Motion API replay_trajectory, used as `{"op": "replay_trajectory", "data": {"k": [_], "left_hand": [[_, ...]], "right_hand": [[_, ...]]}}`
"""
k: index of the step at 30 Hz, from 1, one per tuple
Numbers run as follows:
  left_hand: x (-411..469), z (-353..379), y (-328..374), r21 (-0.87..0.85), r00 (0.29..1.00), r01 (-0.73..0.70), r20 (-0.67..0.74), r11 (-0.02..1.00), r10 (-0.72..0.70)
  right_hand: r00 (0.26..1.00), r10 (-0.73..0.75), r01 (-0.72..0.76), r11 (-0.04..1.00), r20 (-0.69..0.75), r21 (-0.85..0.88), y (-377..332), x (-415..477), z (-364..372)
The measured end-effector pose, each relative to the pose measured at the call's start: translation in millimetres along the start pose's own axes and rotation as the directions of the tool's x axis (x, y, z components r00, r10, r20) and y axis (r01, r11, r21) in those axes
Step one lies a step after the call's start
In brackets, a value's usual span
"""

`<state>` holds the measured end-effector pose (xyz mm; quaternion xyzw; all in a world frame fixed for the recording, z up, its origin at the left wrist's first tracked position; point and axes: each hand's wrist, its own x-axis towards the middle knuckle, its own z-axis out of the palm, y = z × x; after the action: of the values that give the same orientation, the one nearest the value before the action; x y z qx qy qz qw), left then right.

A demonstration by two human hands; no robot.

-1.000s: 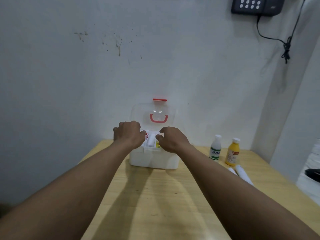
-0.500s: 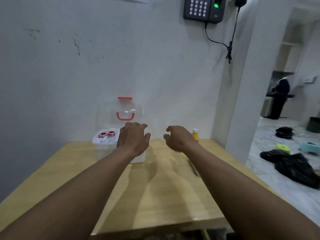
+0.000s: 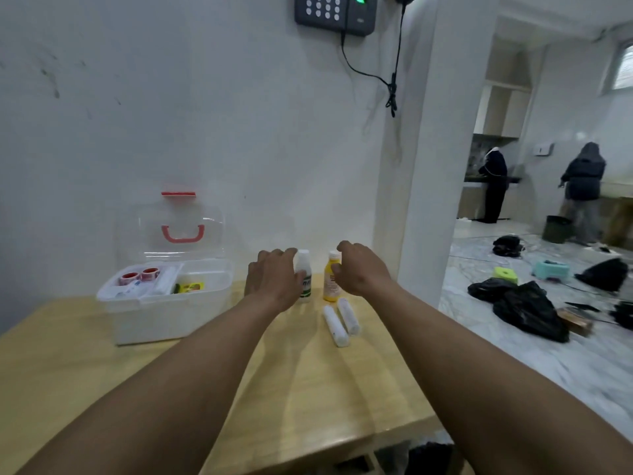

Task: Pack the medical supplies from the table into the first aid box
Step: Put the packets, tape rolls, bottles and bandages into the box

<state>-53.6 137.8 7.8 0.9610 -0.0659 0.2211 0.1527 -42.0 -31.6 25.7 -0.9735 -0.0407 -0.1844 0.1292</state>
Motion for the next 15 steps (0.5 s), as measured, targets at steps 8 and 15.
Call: {"op": "replay_trajectory", "data": {"k": [8,15], "left_hand": [[43.1,23.7,8.7,-0.086,0.994,0.088,0.071,0.992,-0.082],[60.3,41.6,0.6,-0.319,0.979,0.196,0.012,0.927,-0.203]], "right_hand": [[1.000,-0.011,0.011,0.999,0.023,0.031,15.1,31.4,16.1],[0.999,0.016,-0.023,0.991,0.052,0.132,19.5,47.1,25.6]]}}
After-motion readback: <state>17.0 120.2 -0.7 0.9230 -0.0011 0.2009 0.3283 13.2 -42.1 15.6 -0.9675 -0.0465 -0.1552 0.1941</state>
